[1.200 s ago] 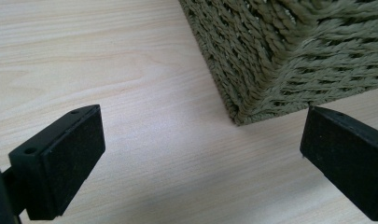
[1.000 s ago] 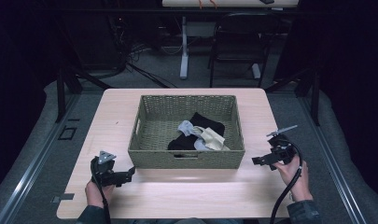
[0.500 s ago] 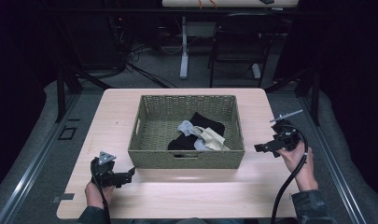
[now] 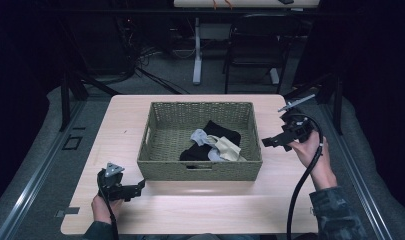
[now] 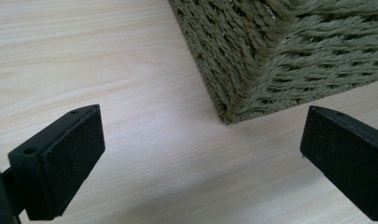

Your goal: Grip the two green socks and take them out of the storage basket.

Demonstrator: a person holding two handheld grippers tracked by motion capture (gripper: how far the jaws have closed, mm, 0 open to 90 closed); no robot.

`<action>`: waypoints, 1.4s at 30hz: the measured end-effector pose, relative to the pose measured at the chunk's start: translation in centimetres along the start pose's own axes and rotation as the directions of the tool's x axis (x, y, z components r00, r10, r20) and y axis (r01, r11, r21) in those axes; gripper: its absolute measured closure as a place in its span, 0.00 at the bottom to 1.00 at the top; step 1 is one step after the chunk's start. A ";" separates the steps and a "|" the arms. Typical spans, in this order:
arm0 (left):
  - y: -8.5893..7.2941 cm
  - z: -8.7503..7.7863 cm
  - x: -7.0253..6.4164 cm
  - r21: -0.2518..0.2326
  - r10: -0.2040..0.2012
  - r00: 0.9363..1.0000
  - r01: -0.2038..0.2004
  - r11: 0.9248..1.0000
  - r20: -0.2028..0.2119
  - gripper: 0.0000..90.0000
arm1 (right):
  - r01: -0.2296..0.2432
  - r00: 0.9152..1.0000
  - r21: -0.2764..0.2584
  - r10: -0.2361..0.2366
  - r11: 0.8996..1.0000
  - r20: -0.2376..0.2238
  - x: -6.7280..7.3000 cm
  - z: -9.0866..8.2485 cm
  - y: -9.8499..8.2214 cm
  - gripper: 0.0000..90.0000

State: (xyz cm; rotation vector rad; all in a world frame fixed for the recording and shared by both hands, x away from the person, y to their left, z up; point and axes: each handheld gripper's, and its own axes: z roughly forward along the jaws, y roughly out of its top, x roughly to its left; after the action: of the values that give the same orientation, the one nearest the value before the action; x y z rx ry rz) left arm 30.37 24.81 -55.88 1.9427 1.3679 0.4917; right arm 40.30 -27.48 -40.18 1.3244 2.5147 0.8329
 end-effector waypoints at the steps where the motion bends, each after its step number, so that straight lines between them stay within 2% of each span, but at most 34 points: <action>1: 0.0 0.0 0.0 -0.001 -0.002 1.000 0.002 1.000 -0.001 0.00 | 0.010 1.000 0.006 -0.010 1.000 0.000 0.3 0.1 0.5 0.00; 11: 0.0 0.0 0.1 0.001 -0.003 1.000 0.003 1.000 -0.016 0.00 | 0.101 0.994 0.052 -0.099 0.994 -0.040 2.8 2.4 4.4 0.00; 13: 0.1 0.0 0.1 0.001 -0.001 1.000 0.001 1.000 -0.015 0.00 | 0.118 0.992 0.056 -0.115 0.991 -0.041 3.3 3.2 5.0 0.00; 15: 0.1 0.1 0.1 0.001 0.000 1.000 0.000 1.000 -0.013 0.00 | 0.138 0.989 0.084 -0.133 0.987 -0.056 3.7 4.4 5.9 0.00; 18: 0.2 0.2 0.0 0.005 0.003 1.000 -0.003 1.000 -0.009 0.00 | 0.146 0.988 0.097 -0.140 0.985 -0.064 3.9 5.3 6.3 0.00; 19: 0.2 0.2 -0.1 0.006 0.003 1.000 -0.003 1.000 -0.008 0.00 | 0.164 0.986 0.115 -0.158 0.980 -0.060 3.9 5.7 6.6 0.00; 22: 0.1 0.2 0.0 0.007 0.001 1.000 -0.001 1.000 -0.009 0.00 | 0.163 0.985 0.129 -0.155 0.978 -0.073 4.2 7.2 7.0 0.07; 27: 0.1 0.1 0.0 0.002 -0.005 1.000 0.005 1.000 -0.013 0.00 | 0.160 0.986 0.186 -0.149 0.970 -0.069 4.6 9.7 7.6 0.20; 28: 0.1 0.1 0.0 0.003 -0.005 1.000 0.005 1.000 -0.013 0.00 | 0.163 0.986 0.198 -0.153 0.967 -0.067 4.7 10.2 7.7 0.23; 29: 0.1 0.1 0.0 0.003 -0.004 1.000 0.004 1.000 -0.013 0.00 | 0.166 0.986 0.229 -0.155 0.959 -0.067 4.9 11.1 7.7 0.29; 30: 0.1 0.0 0.0 0.004 0.003 1.000 -0.003 1.000 -0.012 0.00 | 0.166 0.986 0.229 -0.155 0.959 -0.067 4.9 11.1 7.7 0.29; 34: 0.1 0.1 0.0 0.002 -0.001 1.000 0.001 1.000 -0.012 0.00 | 0.165 0.986 0.287 -0.156 0.944 -0.051 5.2 12.6 7.8 0.40; 38: 0.1 0.1 0.0 0.004 -0.003 1.000 0.003 1.000 -0.011 0.00 | 0.162 0.987 0.339 -0.157 0.927 -0.041 5.3 13.8 7.7 0.46; 39: 0.1 0.1 0.0 0.003 -0.004 1.000 0.004 1.000 -0.011 0.00 | 0.167 0.986 0.360 -0.162 0.918 -0.044 5.3 14.0 7.8 0.47; 42: 0.2 0.1 -0.1 0.005 0.003 1.000 -0.003 1.000 -0.012 0.00 | 0.156 0.987 0.386 -0.154 0.909 -0.037 5.4 14.8 7.6 0.51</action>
State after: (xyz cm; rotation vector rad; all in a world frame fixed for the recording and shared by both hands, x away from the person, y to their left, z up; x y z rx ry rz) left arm 30.47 24.67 -55.80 1.9492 1.3754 0.5025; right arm 48.41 -13.87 -47.71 1.1946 2.8466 0.3114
